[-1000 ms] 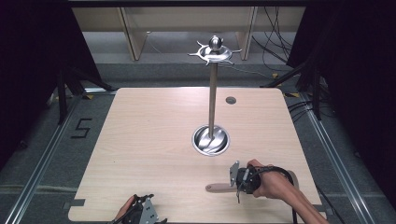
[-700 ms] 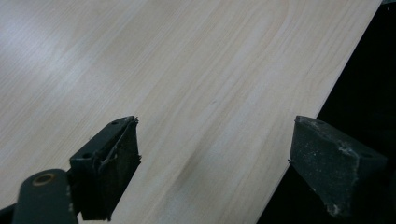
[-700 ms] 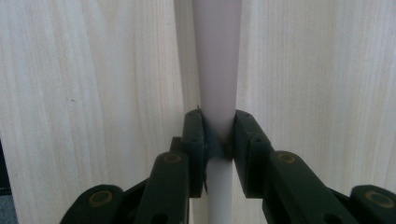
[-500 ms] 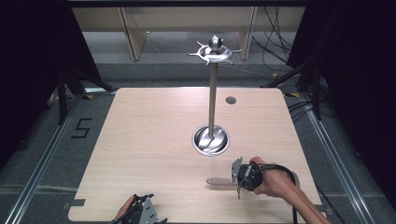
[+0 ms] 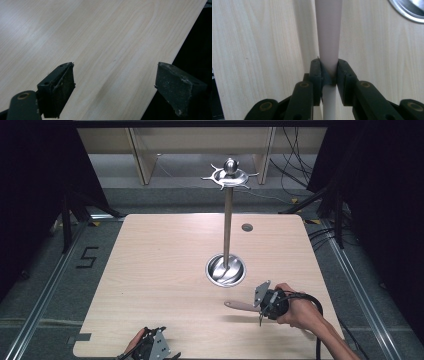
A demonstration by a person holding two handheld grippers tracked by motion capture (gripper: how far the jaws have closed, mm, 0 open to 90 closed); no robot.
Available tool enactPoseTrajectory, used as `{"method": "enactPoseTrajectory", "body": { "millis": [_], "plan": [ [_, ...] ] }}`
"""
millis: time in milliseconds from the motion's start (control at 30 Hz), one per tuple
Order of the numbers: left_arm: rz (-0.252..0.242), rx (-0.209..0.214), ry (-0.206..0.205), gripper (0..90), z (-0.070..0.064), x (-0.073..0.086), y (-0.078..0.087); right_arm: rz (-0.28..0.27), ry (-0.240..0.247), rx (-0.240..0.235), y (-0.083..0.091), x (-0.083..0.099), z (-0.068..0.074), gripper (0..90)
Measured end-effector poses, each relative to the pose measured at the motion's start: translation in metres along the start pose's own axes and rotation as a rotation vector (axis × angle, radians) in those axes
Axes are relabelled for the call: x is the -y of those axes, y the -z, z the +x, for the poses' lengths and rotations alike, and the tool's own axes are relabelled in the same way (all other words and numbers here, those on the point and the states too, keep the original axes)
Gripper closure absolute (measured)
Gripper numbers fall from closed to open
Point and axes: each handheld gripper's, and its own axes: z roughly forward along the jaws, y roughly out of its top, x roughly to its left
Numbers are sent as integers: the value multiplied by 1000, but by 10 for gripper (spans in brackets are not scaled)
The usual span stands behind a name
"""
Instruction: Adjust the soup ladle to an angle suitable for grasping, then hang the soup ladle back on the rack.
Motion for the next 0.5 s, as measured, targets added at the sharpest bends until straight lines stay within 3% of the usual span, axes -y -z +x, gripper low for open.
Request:
{"method": "enactPoseTrajectory", "body": {
  "millis": [67,133,167,200,233,267,400,500],
  "plan": [
    [-3,15,5,149,0,-1,-1,-8,-12,-3,3,2,-1,765],
    [1,3,-2,149,1,-1,-1,-35,-72,-19,6,5,1,765],
    [0,0,1,149,0,-1,-1,-48,-49,-25,7,6,-1,765],
    [-3,16,4,149,0,0,-2,-48,-60,-18,8,7,-1,765],
    [-2,-2,1,149,1,0,-1,-52,-92,-15,9,8,0,765],
    [-4,5,1,149,1,0,0,-68,-72,-11,10,10,-3,765],
    [-8,2,-3,149,1,-1,1,-100,-127,21,18,16,-3,765],
    [-10,-3,-9,149,1,-3,1,-127,-141,24,25,21,-4,765]
  ]
}}
